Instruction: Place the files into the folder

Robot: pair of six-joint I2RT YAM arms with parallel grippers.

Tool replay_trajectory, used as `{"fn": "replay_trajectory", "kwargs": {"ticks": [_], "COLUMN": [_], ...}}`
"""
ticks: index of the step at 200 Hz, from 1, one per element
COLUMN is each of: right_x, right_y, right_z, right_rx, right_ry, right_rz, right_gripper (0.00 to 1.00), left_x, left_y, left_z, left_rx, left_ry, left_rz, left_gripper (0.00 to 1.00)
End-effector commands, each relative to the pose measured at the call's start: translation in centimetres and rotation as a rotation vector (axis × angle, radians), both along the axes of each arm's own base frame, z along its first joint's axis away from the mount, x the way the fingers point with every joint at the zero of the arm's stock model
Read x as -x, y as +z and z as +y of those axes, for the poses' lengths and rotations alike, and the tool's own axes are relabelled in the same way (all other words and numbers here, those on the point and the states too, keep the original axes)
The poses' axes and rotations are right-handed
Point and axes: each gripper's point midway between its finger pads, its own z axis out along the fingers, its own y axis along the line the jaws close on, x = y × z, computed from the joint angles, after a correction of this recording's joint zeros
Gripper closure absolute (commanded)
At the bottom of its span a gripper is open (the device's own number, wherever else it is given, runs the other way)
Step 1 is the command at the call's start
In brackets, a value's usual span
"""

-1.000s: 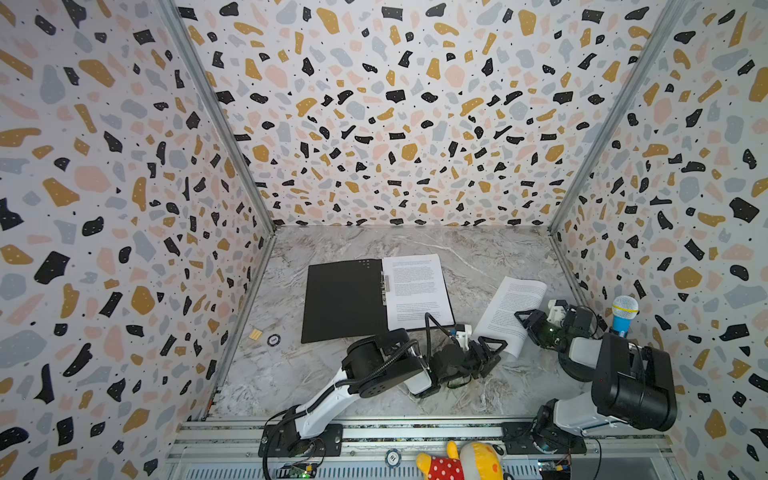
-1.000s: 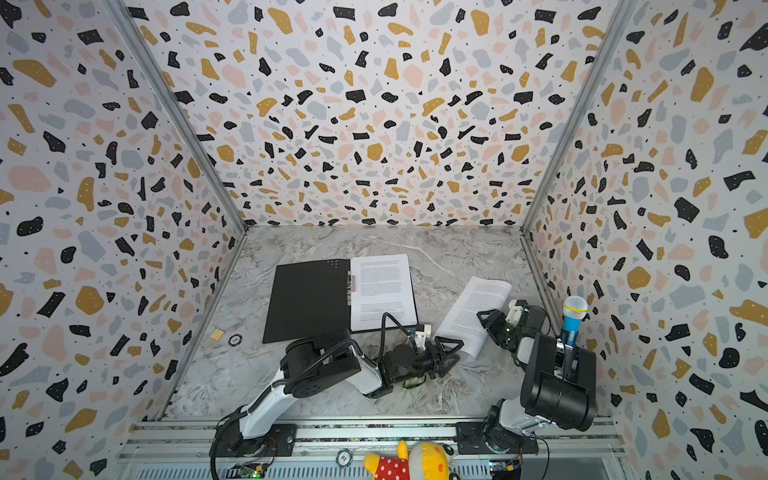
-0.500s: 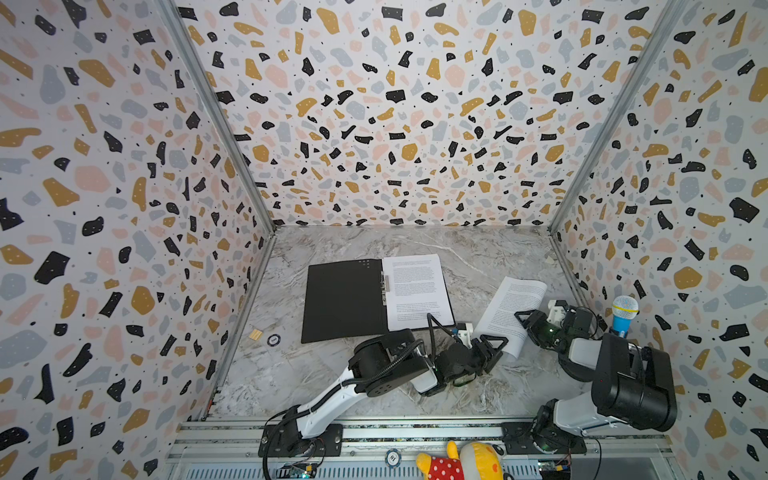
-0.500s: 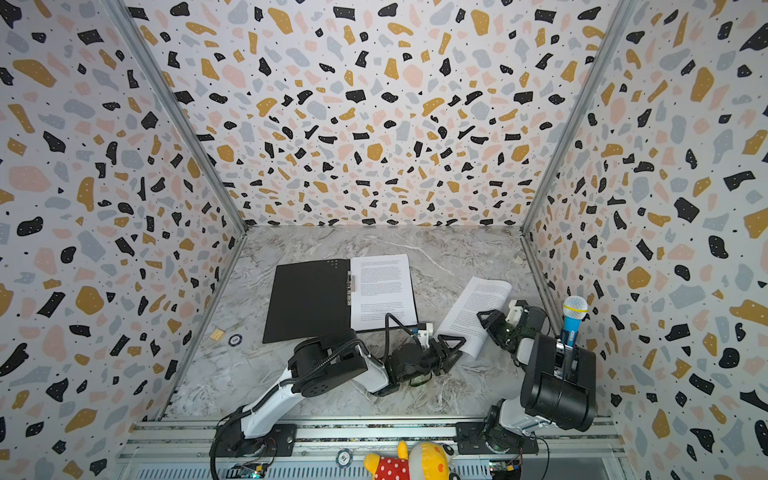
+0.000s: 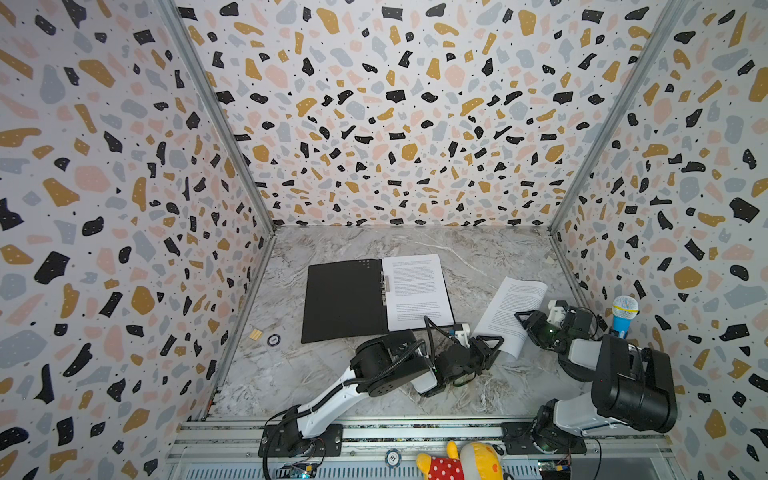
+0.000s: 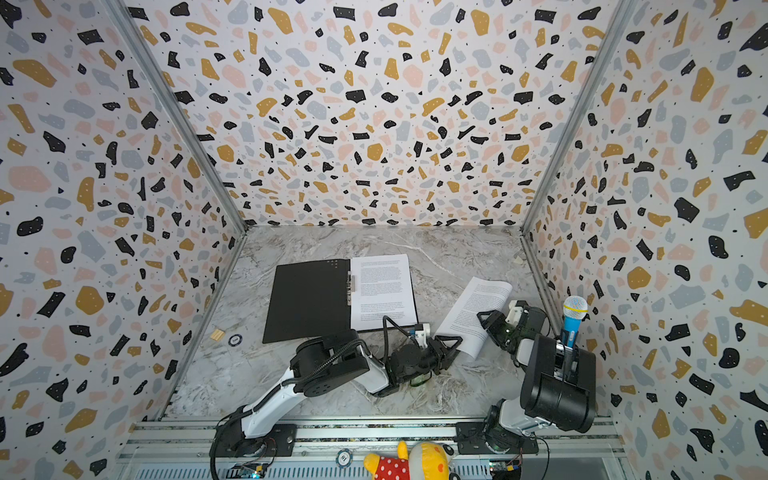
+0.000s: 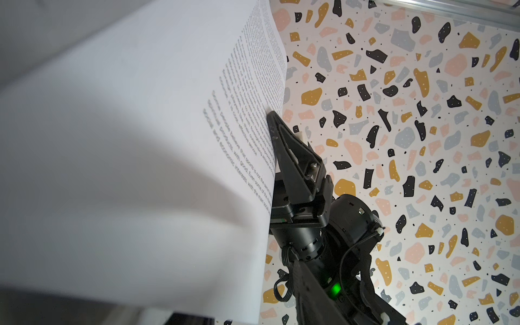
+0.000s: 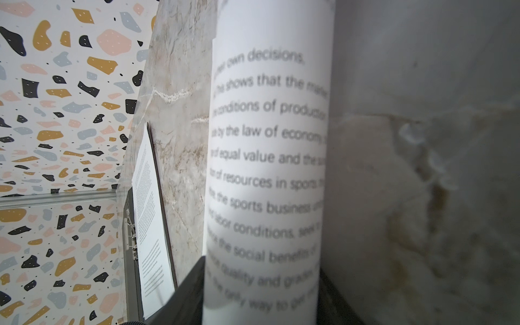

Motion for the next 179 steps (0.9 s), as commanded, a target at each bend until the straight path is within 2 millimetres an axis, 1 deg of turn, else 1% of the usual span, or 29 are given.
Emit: {"fn": "replay_trajectory", "kwargs": {"ticks": [1, 37, 56, 80, 133, 156, 179], "right_x": [1.78, 1.87, 1.87, 1.86, 1.95, 1.99, 1.89], "right_y": [-1.86, -1.86, -1.81, -1.72, -1.7, -1.68, -1.5], "right_z": [-0.12, -0.06, -0.07, -0.08, -0.1, -0.12, -0.16], "right_rx": [0.008, 0.008, 0.008, 0.011, 0.013, 0.014, 0.017], "right_ry": [-0.028, -0.027, -0.027, -0.027, -0.029, -0.03, -0.031], "right_rz": [0.091, 0.09, 0.089, 0.086, 0.087, 0.087, 0.082], "right_gripper": [0.46, 0.46, 0.46, 0.46, 0.46, 0.46, 0.46], "left_x": [0.02, -0.09, -0.13, -0.23, -0.42, -0.49, -0.45], "left_y": [-0.29, -0.01, 0.0, 0.03, 0.18, 0.25, 0.2], "left_z": [-0.2, -0.01, 0.06, 0.22, 0.33, 0.27, 0.21], "left_rx": [0.027, 0.043, 0.047, 0.057, 0.077, 0.083, 0.084], "left_ry": [0.008, 0.018, 0.022, 0.031, 0.041, 0.043, 0.041], "left_rz": [-0.001, -0.002, -0.003, -0.001, 0.008, 0.01, 0.011], "left_gripper": [0.61, 0.67, 0.72, 0.75, 0.85, 0.86, 0.93]}}
